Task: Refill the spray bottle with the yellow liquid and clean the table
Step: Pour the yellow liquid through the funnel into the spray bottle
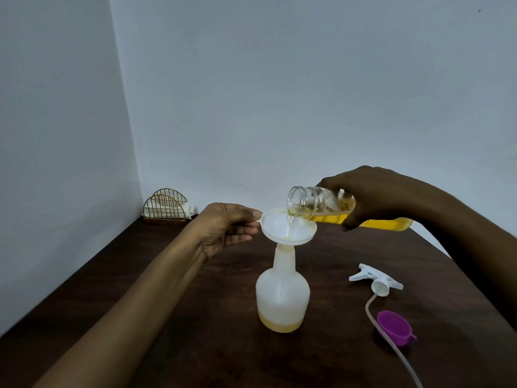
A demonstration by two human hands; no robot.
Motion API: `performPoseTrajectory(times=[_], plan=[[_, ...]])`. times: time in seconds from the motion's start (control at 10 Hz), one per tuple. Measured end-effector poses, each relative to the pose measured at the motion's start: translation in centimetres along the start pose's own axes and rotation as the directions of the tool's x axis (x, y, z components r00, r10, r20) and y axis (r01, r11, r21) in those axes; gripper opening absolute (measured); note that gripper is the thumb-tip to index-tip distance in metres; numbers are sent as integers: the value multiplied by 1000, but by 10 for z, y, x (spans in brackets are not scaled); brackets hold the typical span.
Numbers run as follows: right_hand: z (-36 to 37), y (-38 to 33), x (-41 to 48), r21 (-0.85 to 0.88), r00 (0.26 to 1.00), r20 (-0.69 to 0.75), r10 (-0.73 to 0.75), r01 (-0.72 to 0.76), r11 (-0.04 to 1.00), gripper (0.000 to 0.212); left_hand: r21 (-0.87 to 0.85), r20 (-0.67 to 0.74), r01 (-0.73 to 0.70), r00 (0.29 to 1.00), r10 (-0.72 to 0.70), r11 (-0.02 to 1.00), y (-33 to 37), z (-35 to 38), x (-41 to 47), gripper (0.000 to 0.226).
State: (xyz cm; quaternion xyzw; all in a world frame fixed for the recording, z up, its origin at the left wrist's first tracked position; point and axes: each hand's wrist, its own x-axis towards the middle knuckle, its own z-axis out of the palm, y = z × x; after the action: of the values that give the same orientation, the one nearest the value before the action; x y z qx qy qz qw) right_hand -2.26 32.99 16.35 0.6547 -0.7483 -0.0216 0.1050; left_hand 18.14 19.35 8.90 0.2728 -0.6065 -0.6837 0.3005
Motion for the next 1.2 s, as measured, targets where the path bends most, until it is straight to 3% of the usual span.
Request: performPoseTrajectory(times=[0.5,1.2], plan=[[0,2,1,-12,1000,9,-9,9,1000,53,8,-3,1,1000,-1,1000,1,0,1,12],[0,0,1,-16,1000,10,4,-4,1000,60,16,-11,-9,1000,10,1000,0,-1,0,13]])
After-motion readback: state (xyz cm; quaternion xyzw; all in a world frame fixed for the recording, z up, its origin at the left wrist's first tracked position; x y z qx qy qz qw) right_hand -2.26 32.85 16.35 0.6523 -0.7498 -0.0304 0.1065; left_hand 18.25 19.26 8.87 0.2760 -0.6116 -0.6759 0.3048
